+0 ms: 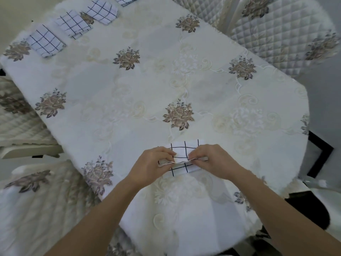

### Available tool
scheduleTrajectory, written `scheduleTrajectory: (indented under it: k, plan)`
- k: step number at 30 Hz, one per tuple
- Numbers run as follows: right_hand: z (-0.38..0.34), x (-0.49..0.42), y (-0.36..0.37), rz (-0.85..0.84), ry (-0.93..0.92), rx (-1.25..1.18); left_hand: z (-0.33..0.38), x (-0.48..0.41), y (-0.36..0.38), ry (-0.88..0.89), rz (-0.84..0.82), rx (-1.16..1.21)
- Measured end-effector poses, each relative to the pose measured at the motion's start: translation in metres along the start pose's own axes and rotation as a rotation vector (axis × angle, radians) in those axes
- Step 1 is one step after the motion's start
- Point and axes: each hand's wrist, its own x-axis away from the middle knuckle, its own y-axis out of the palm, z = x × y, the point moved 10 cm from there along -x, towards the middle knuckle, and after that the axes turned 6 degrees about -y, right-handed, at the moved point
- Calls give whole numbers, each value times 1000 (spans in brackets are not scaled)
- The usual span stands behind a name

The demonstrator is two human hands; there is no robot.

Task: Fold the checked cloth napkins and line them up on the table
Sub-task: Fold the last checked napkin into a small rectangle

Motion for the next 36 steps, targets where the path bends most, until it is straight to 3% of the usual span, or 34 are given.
scheduleTrajectory:
  k: [7,10,16,21,26,29,32,36]
  plan:
    - [3,30,42,138,-178,198,-10,43,38,226,84,-191]
    - [1,40,37,295,-231,268,-18,49,50,209,76,-253]
    - [18,55,22,478,-157,365,-11,52,51,186,102,-358]
    - [17,54,30,426,-171,357,-13,40,53,156,78,-436]
    - [7,35,22,435,-221,280,1,20,48,128,184,-468]
    - [2,14,20,428,-267,249,3,5,62,12,172,-545]
    - [8,-7,30,333,-240,348,-12,-2,77,-117,119,-647]
    - [23,-19,52,127,-191,652,-24,-2,87,-147,99,-733]
